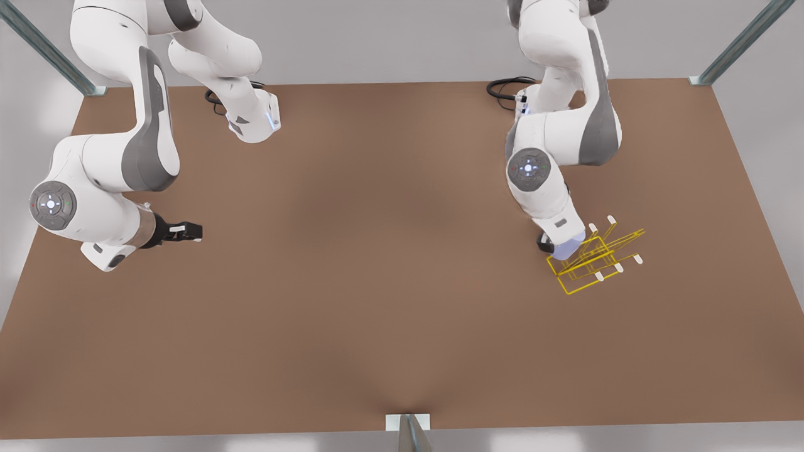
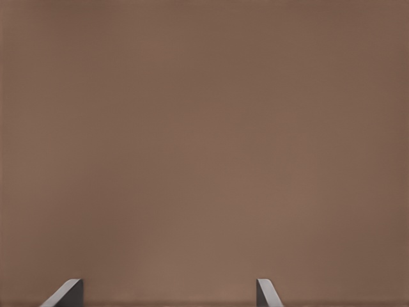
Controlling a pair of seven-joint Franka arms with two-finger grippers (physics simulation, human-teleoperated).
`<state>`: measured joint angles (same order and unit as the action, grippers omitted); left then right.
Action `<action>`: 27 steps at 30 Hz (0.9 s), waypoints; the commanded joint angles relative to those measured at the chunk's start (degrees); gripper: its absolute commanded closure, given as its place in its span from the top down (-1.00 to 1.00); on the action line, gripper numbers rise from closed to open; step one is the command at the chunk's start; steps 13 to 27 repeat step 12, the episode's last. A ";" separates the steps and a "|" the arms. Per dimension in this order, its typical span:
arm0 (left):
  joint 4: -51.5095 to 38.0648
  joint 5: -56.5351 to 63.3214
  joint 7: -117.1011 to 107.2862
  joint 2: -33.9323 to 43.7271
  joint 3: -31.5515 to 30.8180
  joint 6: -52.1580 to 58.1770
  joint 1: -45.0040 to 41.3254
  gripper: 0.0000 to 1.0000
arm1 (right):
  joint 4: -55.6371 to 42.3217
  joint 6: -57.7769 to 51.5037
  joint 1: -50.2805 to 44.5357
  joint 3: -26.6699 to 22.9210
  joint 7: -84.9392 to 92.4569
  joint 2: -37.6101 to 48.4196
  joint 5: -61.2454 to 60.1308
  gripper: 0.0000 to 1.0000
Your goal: Place the cup on the cup holder
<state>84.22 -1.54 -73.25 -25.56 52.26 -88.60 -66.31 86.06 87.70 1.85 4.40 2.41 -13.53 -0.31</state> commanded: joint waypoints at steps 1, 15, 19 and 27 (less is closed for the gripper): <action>-4.95 2.67 91.72 7.19 -29.89 13.98 22.94 1.00 | -0.10 0.02 -0.01 0.00 -0.74 0.26 0.22 1.00; -6.97 1.46 88.28 10.01 -46.55 19.61 45.13 1.00 | -1.16 0.11 -0.27 0.09 -0.91 0.00 0.13 1.00; -6.97 1.46 88.28 10.01 -46.55 19.61 45.13 1.00 | -1.16 0.11 -0.27 0.09 -0.91 0.00 0.13 1.00; -6.97 1.46 88.28 10.01 -46.55 19.61 45.13 1.00 | -1.16 0.11 -0.27 0.09 -0.91 0.00 0.13 1.00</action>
